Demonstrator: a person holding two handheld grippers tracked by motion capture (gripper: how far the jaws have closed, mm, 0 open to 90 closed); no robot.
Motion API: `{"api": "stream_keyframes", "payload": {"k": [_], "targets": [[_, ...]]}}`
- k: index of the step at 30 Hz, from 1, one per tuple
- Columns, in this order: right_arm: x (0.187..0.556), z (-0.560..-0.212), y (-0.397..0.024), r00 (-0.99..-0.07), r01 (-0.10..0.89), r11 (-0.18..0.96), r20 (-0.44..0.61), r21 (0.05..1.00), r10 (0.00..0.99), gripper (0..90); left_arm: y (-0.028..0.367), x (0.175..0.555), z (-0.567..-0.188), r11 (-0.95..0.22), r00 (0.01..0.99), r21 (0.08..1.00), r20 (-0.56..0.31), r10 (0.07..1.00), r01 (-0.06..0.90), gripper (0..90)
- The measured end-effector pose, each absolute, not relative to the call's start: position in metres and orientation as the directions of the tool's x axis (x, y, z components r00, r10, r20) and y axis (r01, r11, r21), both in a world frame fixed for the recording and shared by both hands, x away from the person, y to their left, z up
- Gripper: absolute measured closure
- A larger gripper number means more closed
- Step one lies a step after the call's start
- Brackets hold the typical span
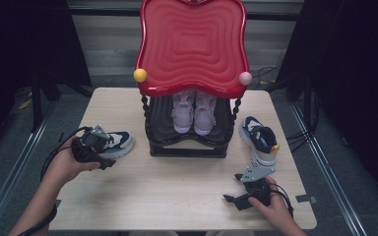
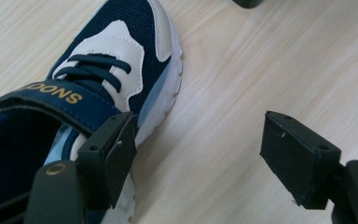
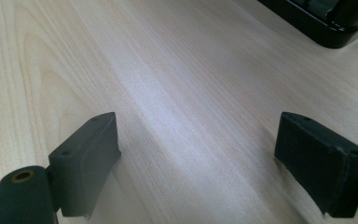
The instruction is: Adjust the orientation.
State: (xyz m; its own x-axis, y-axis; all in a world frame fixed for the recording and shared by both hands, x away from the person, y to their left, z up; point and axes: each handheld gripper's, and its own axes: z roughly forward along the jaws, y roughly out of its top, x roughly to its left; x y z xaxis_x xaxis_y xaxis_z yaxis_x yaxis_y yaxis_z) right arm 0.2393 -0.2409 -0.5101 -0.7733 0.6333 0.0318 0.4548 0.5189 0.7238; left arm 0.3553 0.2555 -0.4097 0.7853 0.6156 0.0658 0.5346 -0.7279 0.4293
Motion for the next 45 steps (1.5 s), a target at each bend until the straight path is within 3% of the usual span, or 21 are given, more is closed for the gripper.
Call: {"api": "stream_keyframes", "payload": {"k": [9, 22, 26, 30, 33, 37, 45], "targets": [[0.239, -0.510, -0.241, -0.775, 0.452, 0.520, 0.030, 0.725, 0.631, 12.9, 0.275, 0.354, -0.395, -0.706, 0.750, 0.435, 0.096, 0.654, 0.559, 24.1], [0.239, -0.510, -0.241, -0.774, 0.453, 0.519, 0.031, 0.724, 0.633, 12.8, 0.291, 0.362, -0.419, -0.702, 0.729, 0.381, 0.097, 0.677, 0.602, 25.3], [0.239, -0.510, -0.241, -0.774, 0.453, 0.520, 0.030, 0.724, 0.632, 12.8, 0.288, 0.362, -0.415, -0.710, 0.728, 0.356, 0.109, 0.677, 0.608, 40.1], [0.239, -0.510, -0.241, -0.774, 0.453, 0.520, 0.030, 0.724, 0.632, 12.9, 0.280, 0.360, -0.417, -0.730, 0.746, 0.325, 0.099, 0.658, 0.601, 43.4], [0.239, -0.510, -0.241, -0.774, 0.454, 0.520, 0.031, 0.724, 0.633, 12.8, 0.277, 0.360, -0.415, -0.737, 0.741, 0.298, 0.121, 0.660, 0.607, 57.5], [0.239, -0.510, -0.241, -0.774, 0.453, 0.520, 0.031, 0.724, 0.632, 12.8, 0.275, 0.360, -0.411, -0.705, 0.716, 0.283, 0.082, 0.693, 0.650, 76.3], [0.239, -0.510, -0.241, -0.774, 0.454, 0.519, 0.031, 0.724, 0.633, 12.8, 0.261, 0.352, -0.406, -0.624, 0.671, 0.341, -0.029, 0.741, 0.704, 80.8]]}}
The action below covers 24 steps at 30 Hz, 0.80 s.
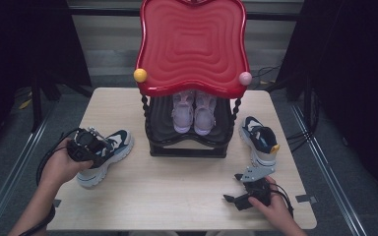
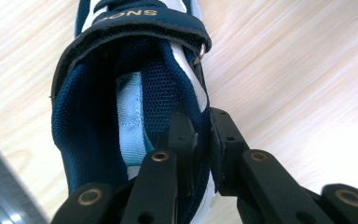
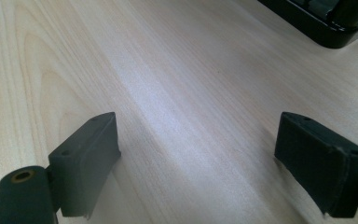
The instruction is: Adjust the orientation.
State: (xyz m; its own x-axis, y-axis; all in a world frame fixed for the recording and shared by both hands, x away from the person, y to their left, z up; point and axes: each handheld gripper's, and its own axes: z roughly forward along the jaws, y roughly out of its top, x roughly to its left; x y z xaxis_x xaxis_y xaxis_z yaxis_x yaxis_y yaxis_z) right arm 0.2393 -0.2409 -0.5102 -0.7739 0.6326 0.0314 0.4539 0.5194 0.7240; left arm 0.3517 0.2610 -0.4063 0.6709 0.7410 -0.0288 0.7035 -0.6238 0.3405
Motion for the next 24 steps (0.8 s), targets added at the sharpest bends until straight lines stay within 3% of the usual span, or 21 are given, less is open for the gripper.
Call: {"api": "stream_keyframes", "payload": {"k": [14, 17, 20, 24], "targets": [[0.239, -0.510, -0.241, -0.774, 0.454, 0.520, 0.031, 0.724, 0.632, 12.8, 0.237, 0.336, -0.411, -0.686, 0.742, 0.333, -0.063, 0.668, 0.646, 76.3], [0.239, -0.510, -0.241, -0.774, 0.454, 0.520, 0.031, 0.724, 0.632, 12.8, 0.241, 0.335, -0.410, -0.691, 0.752, 0.361, -0.047, 0.658, 0.627, 69.6], [0.239, -0.510, -0.241, -0.775, 0.453, 0.521, 0.030, 0.724, 0.632, 12.8, 0.246, 0.335, -0.409, -0.709, 0.764, 0.355, -0.028, 0.644, 0.610, 54.4], [0.239, -0.510, -0.241, -0.774, 0.454, 0.520, 0.031, 0.724, 0.632, 12.8, 0.254, 0.331, -0.411, -0.731, 0.775, 0.332, 0.001, 0.632, 0.596, 48.0]]}}
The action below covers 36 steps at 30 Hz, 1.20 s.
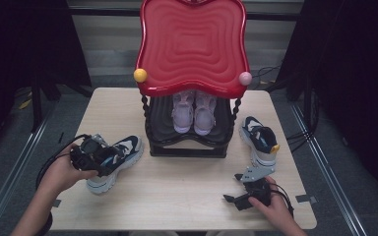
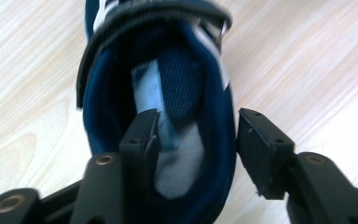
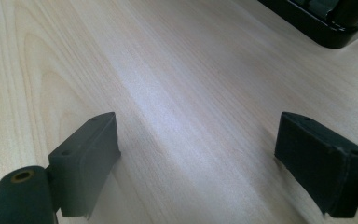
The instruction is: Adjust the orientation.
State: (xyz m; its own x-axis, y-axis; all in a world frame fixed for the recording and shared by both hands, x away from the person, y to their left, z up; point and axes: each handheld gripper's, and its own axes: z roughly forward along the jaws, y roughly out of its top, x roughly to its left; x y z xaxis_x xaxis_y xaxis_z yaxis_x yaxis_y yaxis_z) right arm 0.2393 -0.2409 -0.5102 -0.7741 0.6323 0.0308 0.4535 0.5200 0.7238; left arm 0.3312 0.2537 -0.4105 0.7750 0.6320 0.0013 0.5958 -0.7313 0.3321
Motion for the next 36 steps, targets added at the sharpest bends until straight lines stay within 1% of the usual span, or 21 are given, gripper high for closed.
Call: {"api": "stream_keyframes", "payload": {"k": [2, 4, 7, 9, 10, 11, 14, 21, 25, 28, 33, 36], "targets": [[0.239, -0.510, -0.241, -0.774, 0.454, 0.520, 0.031, 0.724, 0.632, 12.8, 0.255, 0.329, -0.411, -0.740, 0.782, 0.326, 0.000, 0.623, 0.589, 48.1], [0.239, -0.510, -0.241, -0.774, 0.454, 0.520, 0.031, 0.724, 0.632, 12.8, 0.256, 0.327, -0.411, -0.740, 0.786, 0.328, -0.015, 0.618, 0.588, 51.6], [0.239, -0.510, -0.241, -0.775, 0.453, 0.520, 0.030, 0.724, 0.632, 12.8, 0.252, 0.326, -0.411, -0.748, 0.793, 0.311, -0.032, 0.608, 0.587, 54.4], [0.239, -0.510, -0.241, -0.774, 0.454, 0.520, 0.031, 0.724, 0.632, 12.8, 0.248, 0.324, -0.412, -0.748, 0.794, 0.300, -0.061, 0.605, 0.592, 56.1], [0.239, -0.510, -0.241, -0.774, 0.454, 0.520, 0.031, 0.724, 0.632, 12.8, 0.245, 0.324, -0.413, -0.748, 0.797, 0.301, -0.080, 0.599, 0.592, 58.8], [0.239, -0.510, -0.241, -0.774, 0.454, 0.520, 0.031, 0.724, 0.632, 12.8, 0.242, 0.323, -0.413, -0.746, 0.798, 0.303, -0.095, 0.595, 0.593, 59.6], [0.239, -0.510, -0.241, -0.774, 0.454, 0.520, 0.031, 0.724, 0.632, 12.8, 0.234, 0.320, -0.414, -0.755, 0.805, 0.303, -0.086, 0.586, 0.582, 58.9], [0.239, -0.510, -0.241, -0.774, 0.454, 0.520, 0.031, 0.724, 0.632, 12.8, 0.216, 0.320, -0.415, -0.773, 0.833, 0.323, -0.108, 0.543, 0.546, 55.4], [0.239, -0.510, -0.241, -0.774, 0.454, 0.520, 0.031, 0.724, 0.632, 12.8, 0.207, 0.323, -0.415, -0.782, 0.838, 0.314, -0.104, 0.535, 0.538, 58.7], [0.239, -0.510, -0.241, -0.774, 0.454, 0.520, 0.031, 0.724, 0.632, 12.8, 0.201, 0.327, -0.415, -0.776, 0.829, 0.303, -0.109, 0.549, 0.554, 59.9], [0.239, -0.510, -0.241, -0.774, 0.454, 0.520, 0.031, 0.724, 0.632, 12.8, 0.192, 0.331, -0.416, -0.761, 0.823, 0.326, -0.117, 0.556, 0.561, 59.9], [0.239, -0.510, -0.241, -0.774, 0.454, 0.520, 0.031, 0.724, 0.632, 12.8, 0.187, 0.333, -0.417, -0.761, 0.827, 0.338, -0.116, 0.550, 0.554, 58.2]]}}
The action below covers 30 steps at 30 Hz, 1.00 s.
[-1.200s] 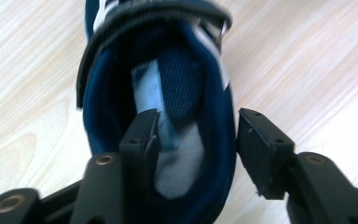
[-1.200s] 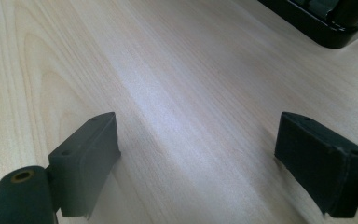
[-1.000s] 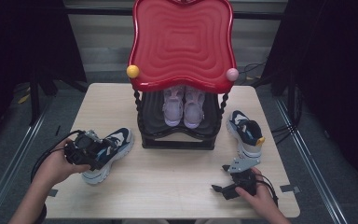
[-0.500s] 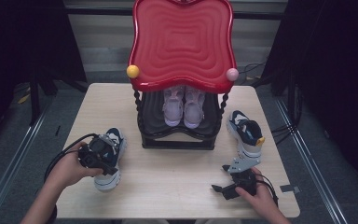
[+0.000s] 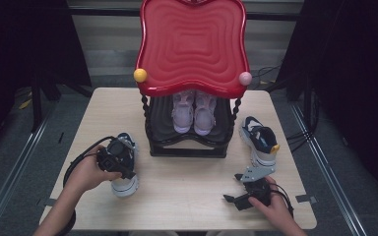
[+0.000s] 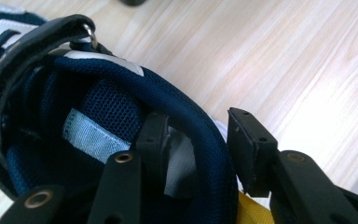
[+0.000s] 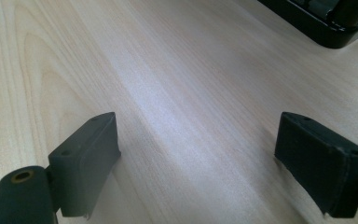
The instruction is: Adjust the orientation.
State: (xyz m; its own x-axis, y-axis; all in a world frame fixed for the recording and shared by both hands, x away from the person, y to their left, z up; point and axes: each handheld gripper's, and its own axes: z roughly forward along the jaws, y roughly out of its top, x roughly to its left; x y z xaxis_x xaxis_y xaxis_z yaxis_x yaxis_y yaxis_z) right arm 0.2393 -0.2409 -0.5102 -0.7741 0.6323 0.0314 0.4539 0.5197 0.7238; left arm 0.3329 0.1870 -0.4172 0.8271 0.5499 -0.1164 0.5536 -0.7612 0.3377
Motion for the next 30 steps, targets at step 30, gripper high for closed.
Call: {"api": "stream_keyframes", "payload": {"k": [30], "targets": [[0.239, -0.510, -0.241, -0.774, 0.454, 0.520, 0.031, 0.724, 0.632, 12.8, 0.198, 0.324, -0.405, -0.873, 0.919, 0.291, -0.078, 0.387, 0.392, 39.0]]}}
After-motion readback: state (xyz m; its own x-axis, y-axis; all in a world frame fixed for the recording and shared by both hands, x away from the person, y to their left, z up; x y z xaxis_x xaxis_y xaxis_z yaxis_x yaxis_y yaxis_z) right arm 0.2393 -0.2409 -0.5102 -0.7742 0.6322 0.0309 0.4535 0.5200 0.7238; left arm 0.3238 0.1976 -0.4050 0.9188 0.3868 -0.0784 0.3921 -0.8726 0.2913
